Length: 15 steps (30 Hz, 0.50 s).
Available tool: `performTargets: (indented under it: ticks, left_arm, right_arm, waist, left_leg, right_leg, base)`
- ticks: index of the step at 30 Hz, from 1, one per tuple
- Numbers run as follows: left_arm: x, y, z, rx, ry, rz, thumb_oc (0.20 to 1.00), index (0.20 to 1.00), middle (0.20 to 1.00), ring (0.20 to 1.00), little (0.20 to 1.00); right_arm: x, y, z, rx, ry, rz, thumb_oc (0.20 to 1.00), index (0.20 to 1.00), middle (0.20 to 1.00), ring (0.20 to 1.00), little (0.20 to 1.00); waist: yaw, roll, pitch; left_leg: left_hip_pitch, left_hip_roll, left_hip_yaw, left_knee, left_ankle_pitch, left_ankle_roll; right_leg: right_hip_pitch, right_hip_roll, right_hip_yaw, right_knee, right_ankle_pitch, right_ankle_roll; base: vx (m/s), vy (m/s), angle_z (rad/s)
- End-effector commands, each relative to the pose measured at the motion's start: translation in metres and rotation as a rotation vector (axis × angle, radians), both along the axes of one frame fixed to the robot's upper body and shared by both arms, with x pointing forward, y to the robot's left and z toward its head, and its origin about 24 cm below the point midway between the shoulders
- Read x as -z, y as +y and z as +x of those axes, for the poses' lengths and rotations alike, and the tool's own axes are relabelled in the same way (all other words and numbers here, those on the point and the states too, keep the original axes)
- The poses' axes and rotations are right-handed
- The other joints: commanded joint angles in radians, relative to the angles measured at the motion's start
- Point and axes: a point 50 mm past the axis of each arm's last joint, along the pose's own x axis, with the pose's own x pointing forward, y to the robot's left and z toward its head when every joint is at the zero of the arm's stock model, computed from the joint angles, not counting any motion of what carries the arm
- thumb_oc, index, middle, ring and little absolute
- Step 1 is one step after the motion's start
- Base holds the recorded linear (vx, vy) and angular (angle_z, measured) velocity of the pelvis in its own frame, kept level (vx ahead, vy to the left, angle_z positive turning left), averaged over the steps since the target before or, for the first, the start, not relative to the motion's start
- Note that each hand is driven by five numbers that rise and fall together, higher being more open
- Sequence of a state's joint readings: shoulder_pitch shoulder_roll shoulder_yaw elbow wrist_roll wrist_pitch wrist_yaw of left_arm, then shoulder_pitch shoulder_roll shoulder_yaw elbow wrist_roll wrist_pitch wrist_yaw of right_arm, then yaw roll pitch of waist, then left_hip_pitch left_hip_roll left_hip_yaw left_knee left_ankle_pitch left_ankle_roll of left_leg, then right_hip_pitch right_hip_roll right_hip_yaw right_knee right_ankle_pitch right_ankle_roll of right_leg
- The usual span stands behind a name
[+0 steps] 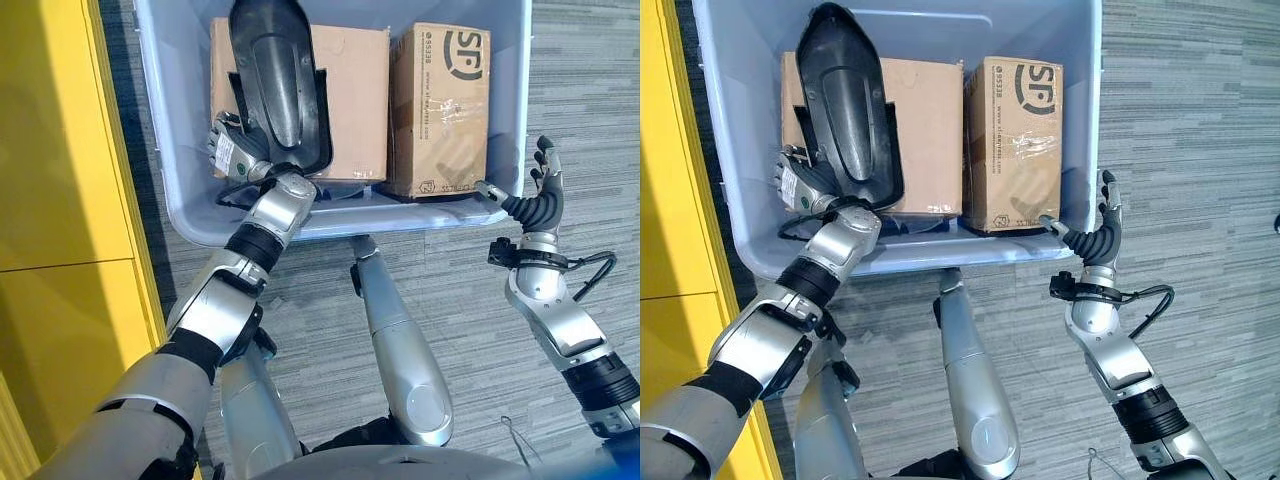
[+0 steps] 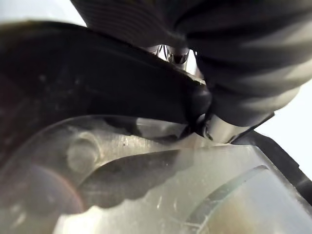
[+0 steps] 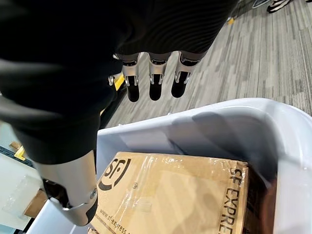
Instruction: Move parts from the plastic box to the shelf.
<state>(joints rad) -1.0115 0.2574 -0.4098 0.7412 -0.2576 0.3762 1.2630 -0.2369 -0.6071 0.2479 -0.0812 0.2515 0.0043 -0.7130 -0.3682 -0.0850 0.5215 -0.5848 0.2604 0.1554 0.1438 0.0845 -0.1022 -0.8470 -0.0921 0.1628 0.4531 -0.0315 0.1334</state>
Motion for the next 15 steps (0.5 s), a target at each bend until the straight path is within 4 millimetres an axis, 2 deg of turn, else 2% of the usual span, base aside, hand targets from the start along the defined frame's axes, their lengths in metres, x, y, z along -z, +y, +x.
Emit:
performTargets:
  ticks: [1,9,15]
  left_arm:
    - [0.035,0.001,0.001,0.083,0.134,-0.155,0.2,0.2,0.2,0.2,0.2]
    - [0.034,0.006,0.002,0.095,0.116,-0.168,0.2,0.2,0.2,0.2,0.2]
    - [0.011,0.008,0.0,0.11,-0.059,-0.098,0.2,0.2,0.2,0.2,0.2]
  right_arm:
    - [-0.005,-0.002,-0.001,0.047,-0.053,0.022,1.0,1.0,1.0,1.0,1.0]
    - [-0.005,-0.007,-0.003,0.059,-0.065,0.003,1.0,1.0,1.0,1.0,1.0]
    - [-0.005,-0.011,-0.01,0.053,-0.09,-0.035,1.0,1.0,1.0,1.0,1.0]
  waist:
    - [-0.042,-0.058,-0.001]
    - [-0.042,-0.05,-0.001]
    - [-0.035,-0.036,-0.001]
  left_leg:
    - [-0.028,-0.027,0.057,0.132,-0.122,-0.001]
    - [0.027,-0.017,0.062,0.105,-0.116,-0.005]
    - [0.127,-0.001,0.067,0.07,-0.116,-0.008]
  right_leg:
    - [0.076,0.104,-0.081,-0.086,-0.001,-0.075]
    - [0.12,0.1,-0.084,-0.1,-0.005,-0.076]
    - [0.205,0.097,-0.093,-0.114,-0.026,-0.084]
  base:
    - [-0.01,0.033,-0.01]
    - [0.0,0.035,0.01]
    - [0.02,0.073,0.0]
